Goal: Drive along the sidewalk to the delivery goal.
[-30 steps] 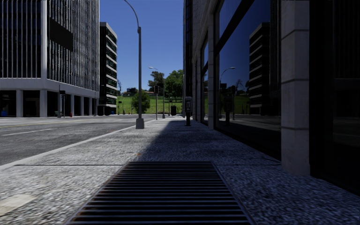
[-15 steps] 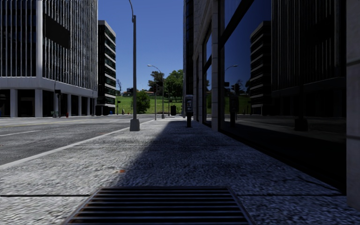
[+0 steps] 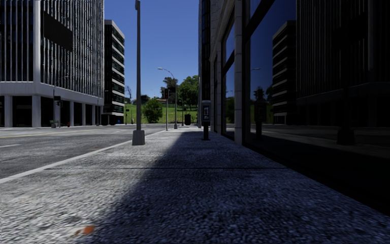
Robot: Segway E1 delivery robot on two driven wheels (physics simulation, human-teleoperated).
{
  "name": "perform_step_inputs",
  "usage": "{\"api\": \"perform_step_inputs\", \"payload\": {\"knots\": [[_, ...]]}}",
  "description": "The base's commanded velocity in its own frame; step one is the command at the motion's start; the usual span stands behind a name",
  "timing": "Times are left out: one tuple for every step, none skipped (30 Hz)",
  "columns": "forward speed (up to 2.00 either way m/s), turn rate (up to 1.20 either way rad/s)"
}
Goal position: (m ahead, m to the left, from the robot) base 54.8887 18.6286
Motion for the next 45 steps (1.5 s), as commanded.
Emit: {"api": "perform_step_inputs", "payload": {"knots": [[2.0,0.0],[2.0,0.0],[2.0,0.0],[2.0,0.0],[2.0,0.0],[2.0,0.0],[2.0,0.0],[2.0,0.0],[2.0,0.0],[2.0,0.0],[2.0,0.0],[2.0,0.0],[2.0,0.0],[2.0,0.0],[2.0,0.0],[2.0,0.0],[2.0,0.0],[2.0,0.0],[2.0,0.0],[2.0,0.0],[2.0,0.0],[2.0,0.0],[2.0,0.0],[2.0,0.0],[2.0,0.0],[2.0,0.0],[2.0,0.0],[2.0,0.0],[2.0,0.0],[2.0,0.0],[2.0,0.0],[2.0,0.0],[2.0,0.0],[2.0,0.0],[2.0,0.0],[2.0,0.0],[2.0,0.0],[2.0,0.0],[2.0,0.0],[2.0,0.0],[2.0,0.0],[2.0,0.0],[2.0,0.0],[2.0,0.0],[2.0,0.0]]}}
